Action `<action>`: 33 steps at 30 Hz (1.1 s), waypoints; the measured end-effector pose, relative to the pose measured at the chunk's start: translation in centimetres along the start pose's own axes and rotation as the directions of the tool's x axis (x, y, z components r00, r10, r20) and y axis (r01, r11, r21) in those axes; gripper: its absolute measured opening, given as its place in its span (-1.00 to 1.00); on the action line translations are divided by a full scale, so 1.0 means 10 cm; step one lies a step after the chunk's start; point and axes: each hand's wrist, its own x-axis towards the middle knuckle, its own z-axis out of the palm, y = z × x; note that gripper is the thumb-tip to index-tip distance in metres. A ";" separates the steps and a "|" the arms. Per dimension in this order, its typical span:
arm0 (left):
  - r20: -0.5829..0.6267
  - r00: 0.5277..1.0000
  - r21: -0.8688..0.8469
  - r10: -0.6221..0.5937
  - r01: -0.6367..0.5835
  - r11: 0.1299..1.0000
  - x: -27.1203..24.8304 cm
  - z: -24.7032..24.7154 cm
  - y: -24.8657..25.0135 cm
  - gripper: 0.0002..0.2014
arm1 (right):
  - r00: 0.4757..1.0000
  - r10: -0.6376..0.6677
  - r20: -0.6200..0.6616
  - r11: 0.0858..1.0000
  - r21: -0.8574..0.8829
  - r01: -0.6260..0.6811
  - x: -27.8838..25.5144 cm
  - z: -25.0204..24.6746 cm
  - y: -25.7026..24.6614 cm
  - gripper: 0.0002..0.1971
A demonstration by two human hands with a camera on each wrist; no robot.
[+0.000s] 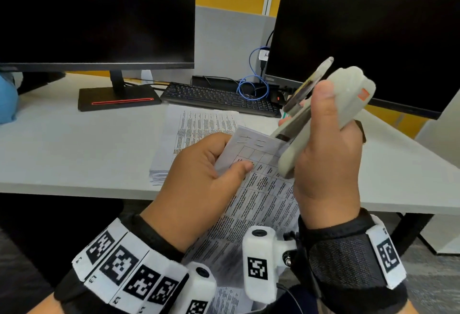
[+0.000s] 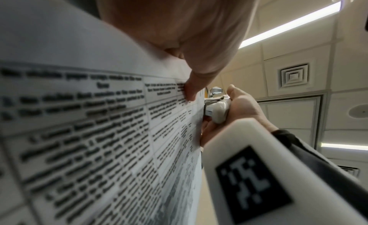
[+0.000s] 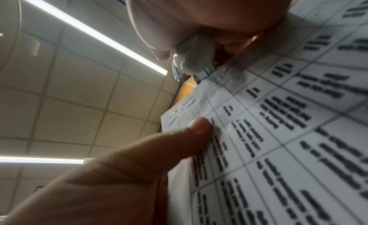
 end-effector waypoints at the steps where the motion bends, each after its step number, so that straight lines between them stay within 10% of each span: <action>1: 0.004 1.000 -0.004 -0.001 0.001 1.000 0.00 0.00 0.00 -0.85 | 1.000 -0.007 0.001 1.000 0.001 0.007 -0.01 0.01 -0.01 -0.49; 16: 0.118 0.993 -0.013 -0.002 0.004 1.000 0.01 0.02 0.08 -0.73 | 0.996 -0.093 0.011 0.995 -0.029 0.093 -0.06 0.08 -0.08 -0.46; 26: 0.152 0.961 0.338 0.229 -0.269 0.902 -0.02 0.01 0.20 -0.77 | 0.997 -0.056 0.051 0.998 0.041 0.054 -0.08 0.07 -0.07 -0.52; 33: 0.107 0.991 0.295 0.077 -0.106 0.950 0.06 0.04 0.03 -0.73 | 0.999 -0.025 0.046 0.999 0.041 0.024 0.04 -0.01 0.00 -0.52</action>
